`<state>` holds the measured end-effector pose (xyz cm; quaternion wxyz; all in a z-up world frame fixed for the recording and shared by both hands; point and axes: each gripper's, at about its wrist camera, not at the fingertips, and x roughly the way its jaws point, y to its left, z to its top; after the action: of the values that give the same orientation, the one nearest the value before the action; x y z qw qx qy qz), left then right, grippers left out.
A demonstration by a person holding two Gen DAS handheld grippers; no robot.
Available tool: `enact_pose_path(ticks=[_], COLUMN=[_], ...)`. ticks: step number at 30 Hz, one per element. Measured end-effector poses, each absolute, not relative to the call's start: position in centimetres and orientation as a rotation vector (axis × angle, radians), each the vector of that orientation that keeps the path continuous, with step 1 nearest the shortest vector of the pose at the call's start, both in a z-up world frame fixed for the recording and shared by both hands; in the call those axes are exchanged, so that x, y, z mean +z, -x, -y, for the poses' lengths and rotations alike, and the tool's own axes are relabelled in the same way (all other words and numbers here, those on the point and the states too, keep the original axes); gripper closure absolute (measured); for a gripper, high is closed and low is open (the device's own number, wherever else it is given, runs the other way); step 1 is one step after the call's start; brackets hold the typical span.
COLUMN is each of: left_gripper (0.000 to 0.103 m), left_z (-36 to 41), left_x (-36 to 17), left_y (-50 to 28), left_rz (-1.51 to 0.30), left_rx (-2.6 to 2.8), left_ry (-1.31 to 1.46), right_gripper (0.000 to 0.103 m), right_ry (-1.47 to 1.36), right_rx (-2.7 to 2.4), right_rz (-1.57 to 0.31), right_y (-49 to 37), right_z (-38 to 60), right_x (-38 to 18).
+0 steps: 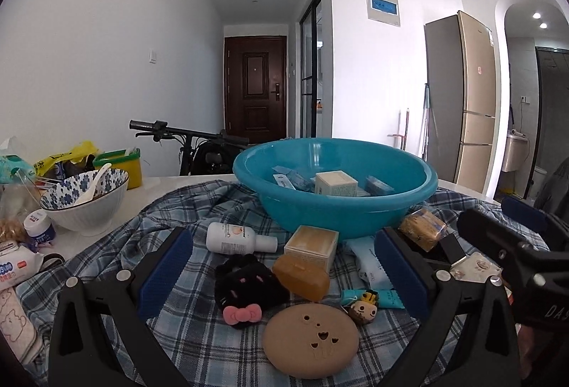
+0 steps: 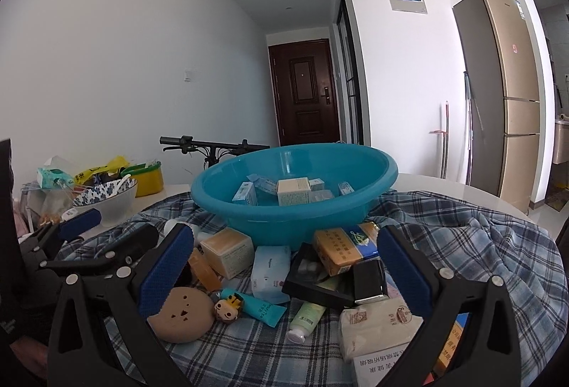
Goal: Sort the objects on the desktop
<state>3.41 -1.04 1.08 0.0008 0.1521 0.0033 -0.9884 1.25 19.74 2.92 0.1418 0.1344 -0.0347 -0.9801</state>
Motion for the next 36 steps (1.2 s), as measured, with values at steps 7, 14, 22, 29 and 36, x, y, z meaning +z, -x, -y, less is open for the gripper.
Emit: enact_pose_path(ticks=[7,14,22,29,36], left_gripper=[0.000,0.000,0.000,0.000,0.000], left_z=[1.9,1.9,1.4,1.5,1.5], left_x=[0.6,0.0,0.4,0.6,0.6], left_y=[-2.9,-1.8,-2.3,-2.6,-2.4], left_rz=[-0.085,-0.087,-0.058,-0.065,-0.067], left_rx=[-3.099,-3.057,-3.026,-3.017,-3.041], left_ry=[-0.520,-0.612,-0.465,-0.411,-0.432], right_gripper=[0.000,0.000,0.000,0.000,0.000], right_ry=[-0.431,-0.445,-0.443,-0.444,-0.455], right_rx=[-2.816,-2.834,-2.855,-2.859,-2.858], right_rz=[0.118,0.106,0.038,0.013,0.024], right_y=[-0.7,-0.6,-0.9,-0.9,-0.7], right_z=[-19.9,-19.8,-19.0,-18.7,-18.8], right_x=[2.4,2.2,2.2,2.2,2.2])
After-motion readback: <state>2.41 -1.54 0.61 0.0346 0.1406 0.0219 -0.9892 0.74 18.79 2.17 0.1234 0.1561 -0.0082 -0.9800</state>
